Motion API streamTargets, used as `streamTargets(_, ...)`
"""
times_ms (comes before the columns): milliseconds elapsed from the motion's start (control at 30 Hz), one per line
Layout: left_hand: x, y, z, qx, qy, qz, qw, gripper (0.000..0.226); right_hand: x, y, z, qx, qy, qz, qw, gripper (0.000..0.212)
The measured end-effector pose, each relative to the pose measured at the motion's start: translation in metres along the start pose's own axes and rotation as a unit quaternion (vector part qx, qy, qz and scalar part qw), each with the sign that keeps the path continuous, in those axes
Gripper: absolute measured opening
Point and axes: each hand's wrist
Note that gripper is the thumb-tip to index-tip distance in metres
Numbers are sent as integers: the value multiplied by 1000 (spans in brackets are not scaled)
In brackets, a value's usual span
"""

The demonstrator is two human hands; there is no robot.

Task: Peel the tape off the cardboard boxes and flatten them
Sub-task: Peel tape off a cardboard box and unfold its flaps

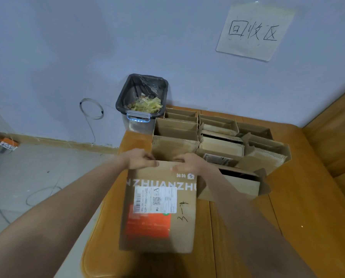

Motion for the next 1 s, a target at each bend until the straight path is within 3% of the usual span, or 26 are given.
streamTargets(100, 17, -1, -16, -100, -8, 0, 995, 67, -5, -1, -8, -95, 99, 16, 990, 57)
streamTargets(200, 31, 3, -46, -160, -22, 5, 987, 79, -14, 5, -26, -100, 72, 5, 992, 56)
streamTargets(500, 42, 13, -133, -64, -106, 7, 992, 85, -31, 16, -117, -111, 102, -38, 988, 63)
streamTargets(833, 11, 0, -169, -77, -213, 0, 974, 82, -63, 38, -143, -172, 115, -92, 974, 60)
streamTargets(1000, 1, -11, -182, -16, -158, -23, 987, 83, -82, 41, -144, -150, 108, -121, 975, 60)
Point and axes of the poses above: each hand's wrist, its own y-axis away from the middle knuckle, its own z-axis out of the back of the hand, x = y × z, and after that the axes turned 5 degrees about z, right-handed
